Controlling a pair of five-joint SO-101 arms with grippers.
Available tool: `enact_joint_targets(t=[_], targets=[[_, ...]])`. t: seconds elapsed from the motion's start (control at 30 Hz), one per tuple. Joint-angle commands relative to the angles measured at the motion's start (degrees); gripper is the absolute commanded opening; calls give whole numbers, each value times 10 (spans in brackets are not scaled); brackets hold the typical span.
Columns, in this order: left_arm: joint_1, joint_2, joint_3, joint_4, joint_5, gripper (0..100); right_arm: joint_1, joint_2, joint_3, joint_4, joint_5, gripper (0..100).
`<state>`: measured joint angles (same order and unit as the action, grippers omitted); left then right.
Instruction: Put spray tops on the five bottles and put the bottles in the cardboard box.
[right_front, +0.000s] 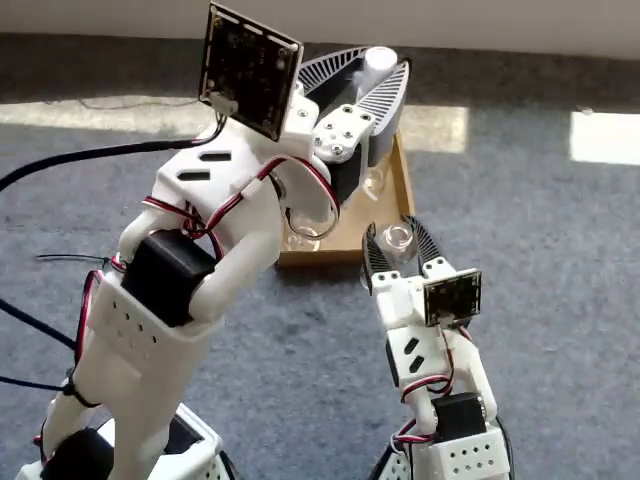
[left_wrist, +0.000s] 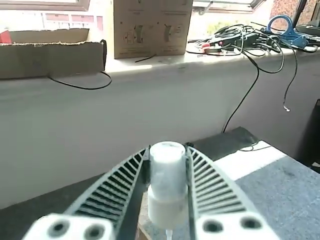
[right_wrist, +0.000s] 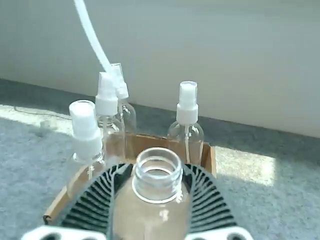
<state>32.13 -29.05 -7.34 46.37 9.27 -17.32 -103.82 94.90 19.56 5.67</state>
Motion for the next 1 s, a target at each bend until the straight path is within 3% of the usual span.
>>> enact_joint_targets(t=[0.0,0.17,0.37,0.77,0.97], targets=[[9,-5,6,-13,5,5,-19,-8,-7,32,-3,4],[12,-7,9,-11,6,5,-20,-14,-6,36,0,4],[62,-6,27,-6,6,5,-20,-14,-4,36,0,4],[11,-11,35,3,4,5,0,-14,-18,72,14,4],[-80,-11,-53,156,1,5,70,-10,-143,208,34,7]])
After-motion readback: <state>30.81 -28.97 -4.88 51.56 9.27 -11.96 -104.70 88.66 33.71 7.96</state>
